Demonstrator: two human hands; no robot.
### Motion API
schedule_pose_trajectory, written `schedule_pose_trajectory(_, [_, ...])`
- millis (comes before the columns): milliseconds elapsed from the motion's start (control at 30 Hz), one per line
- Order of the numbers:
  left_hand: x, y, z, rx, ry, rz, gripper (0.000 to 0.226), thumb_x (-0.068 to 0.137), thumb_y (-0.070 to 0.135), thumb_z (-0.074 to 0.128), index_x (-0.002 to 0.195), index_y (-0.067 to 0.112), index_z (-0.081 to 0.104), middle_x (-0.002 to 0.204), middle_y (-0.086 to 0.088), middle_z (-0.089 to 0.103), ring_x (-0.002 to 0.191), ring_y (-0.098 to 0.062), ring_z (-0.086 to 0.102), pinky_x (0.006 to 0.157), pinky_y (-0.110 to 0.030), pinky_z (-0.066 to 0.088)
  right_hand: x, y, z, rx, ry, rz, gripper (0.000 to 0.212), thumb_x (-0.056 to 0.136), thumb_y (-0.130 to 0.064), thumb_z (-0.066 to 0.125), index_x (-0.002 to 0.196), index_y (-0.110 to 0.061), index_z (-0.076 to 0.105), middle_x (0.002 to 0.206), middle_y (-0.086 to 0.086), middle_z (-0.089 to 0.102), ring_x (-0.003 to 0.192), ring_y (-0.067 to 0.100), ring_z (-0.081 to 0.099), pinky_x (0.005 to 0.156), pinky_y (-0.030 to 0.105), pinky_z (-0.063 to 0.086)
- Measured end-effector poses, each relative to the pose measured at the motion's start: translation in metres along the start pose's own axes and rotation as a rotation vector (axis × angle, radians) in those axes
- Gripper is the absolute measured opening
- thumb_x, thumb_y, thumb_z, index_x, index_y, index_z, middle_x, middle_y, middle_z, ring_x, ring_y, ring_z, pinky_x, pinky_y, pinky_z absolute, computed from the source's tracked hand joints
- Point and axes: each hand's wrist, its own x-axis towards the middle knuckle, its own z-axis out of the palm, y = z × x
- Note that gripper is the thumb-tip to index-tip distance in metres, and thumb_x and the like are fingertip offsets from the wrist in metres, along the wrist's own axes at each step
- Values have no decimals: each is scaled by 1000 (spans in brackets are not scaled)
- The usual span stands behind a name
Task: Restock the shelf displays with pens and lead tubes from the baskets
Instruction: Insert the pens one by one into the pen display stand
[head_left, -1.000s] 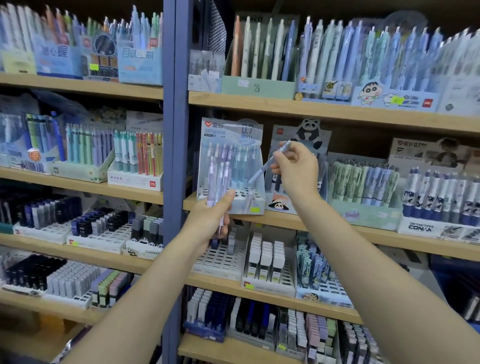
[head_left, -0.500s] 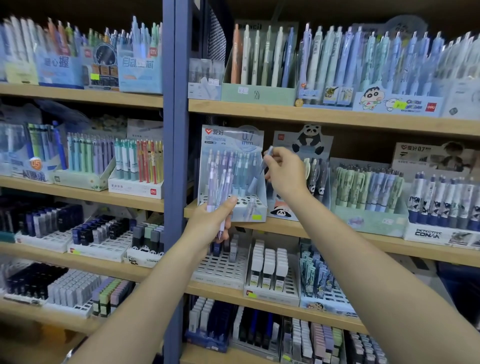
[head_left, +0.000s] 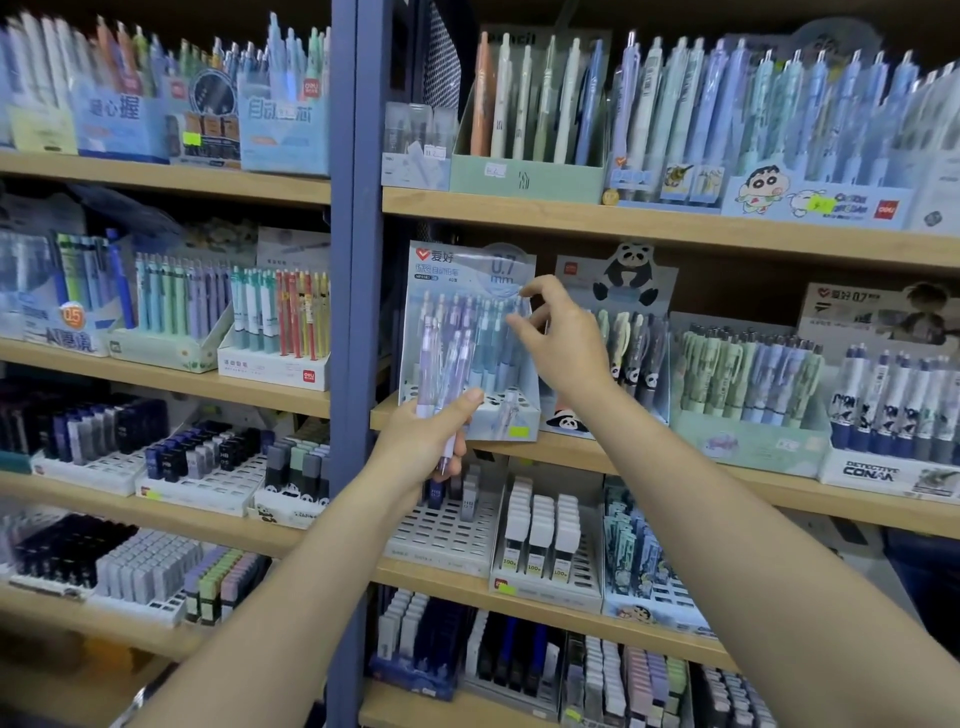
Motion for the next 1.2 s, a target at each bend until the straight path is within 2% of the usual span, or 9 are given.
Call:
schedule_pose_trajectory(133, [-1,0,1,-24,4,-13,47,84,51,74,99,7,65,54,-1,55,43,-14,47,46,-26,38,3,2,-3,-166,-100,26,41,98,-52,52,134,-30,54,105,1,51,87,18,54,70,35,48])
schedule_pose_trajectory(267, [-5,2,2,-34,-9,-9,40,84,47,76,79,11,60,51,0,54,42,-14,45,46,-25,37,-3,-4,-7,-167,-166,96,48,100,-54,47,143,-33,47,126,6,46,100,22,55,80,37,50])
schedule_pose_trajectory(333, [-6,2,2,-35,-24,4,37,85,43,77,73,13,58,53,-1,55,42,-14,46,43,-24,37,-11,-11,-13,-91,-54,79,40,101,-47,49,135,-26,55,113,2,52,91,17,54,73,33,44])
schedule_pose_trajectory(400, [-8,3,2,-32,-50,27,33,84,38,78,79,12,60,56,-2,59,43,-14,47,41,-23,37,-21,-21,-20,102,-4,108,30,101,-42,52,110,-18,66,87,-1,59,72,10,52,66,30,41])
schedule_pose_trajectory(500, [-10,5,3,6,-73,63,31,83,36,80,84,11,61,56,0,58,41,-13,46,40,-23,37,-37,-35,-26,342,-265,247,40,96,-52,57,95,-14,69,78,3,68,51,8,53,57,23,42])
schedule_pose_trajectory(600, [-13,6,5,36,-93,87,29,84,36,79,87,13,62,56,1,58,41,-12,47,39,-21,37,-46,-36,-23,401,-402,332,38,93,-47,66,85,-10,69,82,20,70,55,19,55,48,22,41])
schedule_pose_trajectory(800, [-14,-3,-2,12,-96,90,45,89,47,70,98,3,65,60,-1,59,42,-14,42,41,-24,32,-42,-31,-28,750,-230,478,20,100,-20,61,104,0,62,90,8,66,62,16,67,51,23,50])
schedule_pose_trajectory(1033, [-13,-13,-25,-91,-48,-5,23,99,39,59,104,16,58,59,2,46,46,-14,34,50,-27,23,-24,-37,-22,765,46,421,14,104,-15,52,98,-16,64,91,8,68,68,19,71,64,25,61])
schedule_pose_trajectory(1200, [-15,-7,-37,-117,-47,29,22,100,32,59,103,10,60,62,0,52,45,-15,38,41,-22,26,-14,-41,-3,650,64,342,16,105,-13,50,105,-7,64,91,10,68,69,19,71,66,26,61])
